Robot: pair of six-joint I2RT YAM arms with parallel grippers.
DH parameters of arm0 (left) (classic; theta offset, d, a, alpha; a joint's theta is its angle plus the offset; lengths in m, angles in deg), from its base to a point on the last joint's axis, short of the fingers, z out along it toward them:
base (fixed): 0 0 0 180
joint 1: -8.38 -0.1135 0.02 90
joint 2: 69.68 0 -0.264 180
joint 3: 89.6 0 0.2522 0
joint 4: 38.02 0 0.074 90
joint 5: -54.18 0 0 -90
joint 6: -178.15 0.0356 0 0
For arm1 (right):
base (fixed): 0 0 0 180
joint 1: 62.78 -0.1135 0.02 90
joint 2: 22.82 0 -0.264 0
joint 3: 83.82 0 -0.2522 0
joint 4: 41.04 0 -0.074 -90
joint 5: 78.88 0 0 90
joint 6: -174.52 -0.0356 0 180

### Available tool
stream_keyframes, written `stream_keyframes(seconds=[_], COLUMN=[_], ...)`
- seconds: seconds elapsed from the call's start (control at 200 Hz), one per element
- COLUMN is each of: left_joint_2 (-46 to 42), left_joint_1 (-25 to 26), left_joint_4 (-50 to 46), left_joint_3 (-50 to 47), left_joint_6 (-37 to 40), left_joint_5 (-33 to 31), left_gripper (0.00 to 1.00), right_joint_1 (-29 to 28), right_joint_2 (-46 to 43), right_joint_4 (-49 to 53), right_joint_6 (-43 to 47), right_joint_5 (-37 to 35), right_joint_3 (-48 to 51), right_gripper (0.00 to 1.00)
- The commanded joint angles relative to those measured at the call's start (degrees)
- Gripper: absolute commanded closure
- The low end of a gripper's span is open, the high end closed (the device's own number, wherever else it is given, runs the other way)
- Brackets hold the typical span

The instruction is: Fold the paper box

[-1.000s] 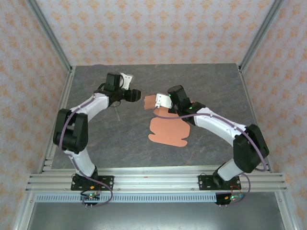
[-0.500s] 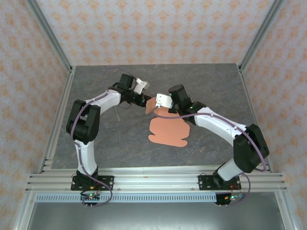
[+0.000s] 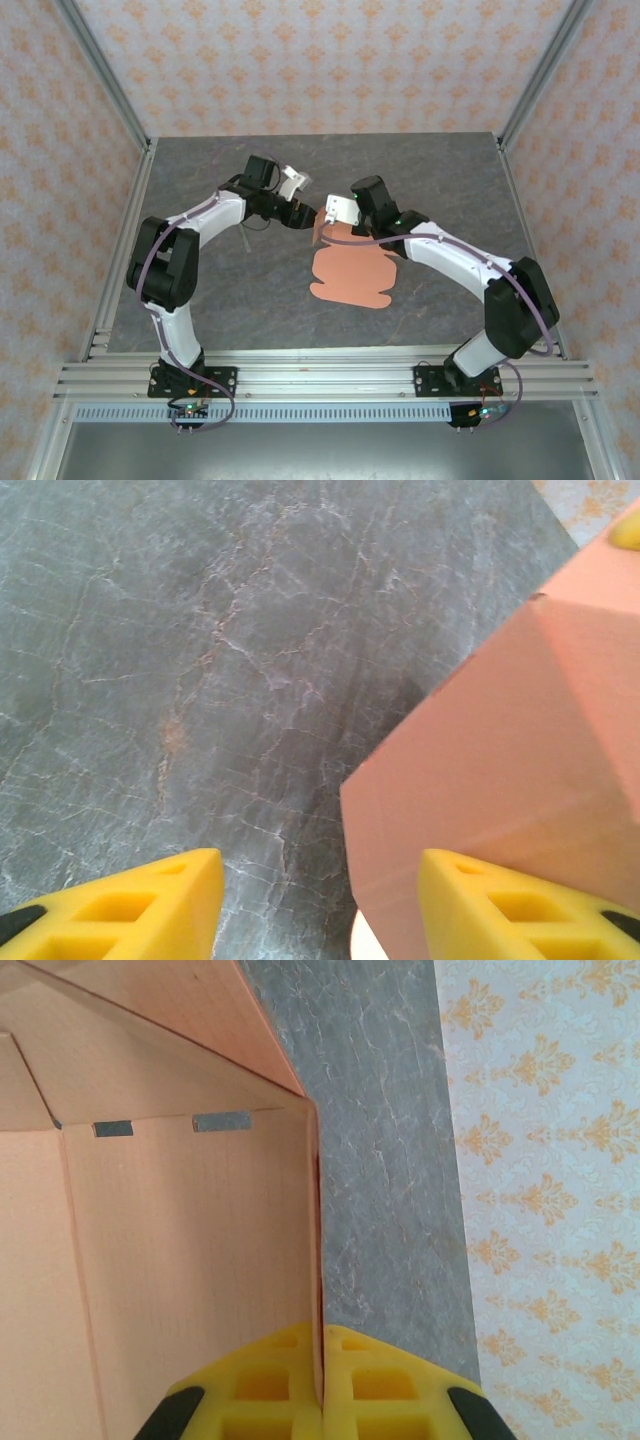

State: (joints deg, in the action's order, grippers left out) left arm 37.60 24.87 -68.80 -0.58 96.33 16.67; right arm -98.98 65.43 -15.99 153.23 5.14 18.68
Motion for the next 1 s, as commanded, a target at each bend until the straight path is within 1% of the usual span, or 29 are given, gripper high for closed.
stream_keyframes(seconds=[0.0,0.08,0.23,0.385,0.415,0.651,0.991], left_joint_2=[-0.4,0.7,1.8,1.8,3.5,4.4,6.7], left_joint_1=[1.0,1.7,2.2,2.4,2.5,2.8,3.1], left_joint_4=[-4.1,-5.7,-6.0,-6.0,-6.1,-7.4,-8.4], left_joint_3=[0.3,1.1,1.9,2.3,2.6,3.8,6.0], left_joint_6=[4.0,5.4,6.2,6.5,6.4,7.8,8.6], left_joint_5=[3.0,3.8,5.3,5.4,5.5,6.7,7.2], left_gripper=[0.46,0.45,0.45,0.45,0.45,0.45,0.45], right_joint_1=[0.3,0.3,0.4,0.7,0.7,0.9,1.0], right_joint_2=[1.1,1.5,2.1,2.1,2.0,2.1,2.8], right_joint_4=[1.1,0.2,-1.7,-1.8,-1.9,-1.9,-10.6], right_joint_6=[0.1,0.7,2.5,2.7,2.7,3.9,9.0], right_joint_5=[-0.3,-0.5,-1.5,-0.2,0.0,0.5,0.5], right_joint_3=[-2.0,-1.7,-1.0,-1.3,-1.3,-0.9,4.7], right_gripper=[1.00,1.00,1.00,1.00,1.00,1.00,1.00])
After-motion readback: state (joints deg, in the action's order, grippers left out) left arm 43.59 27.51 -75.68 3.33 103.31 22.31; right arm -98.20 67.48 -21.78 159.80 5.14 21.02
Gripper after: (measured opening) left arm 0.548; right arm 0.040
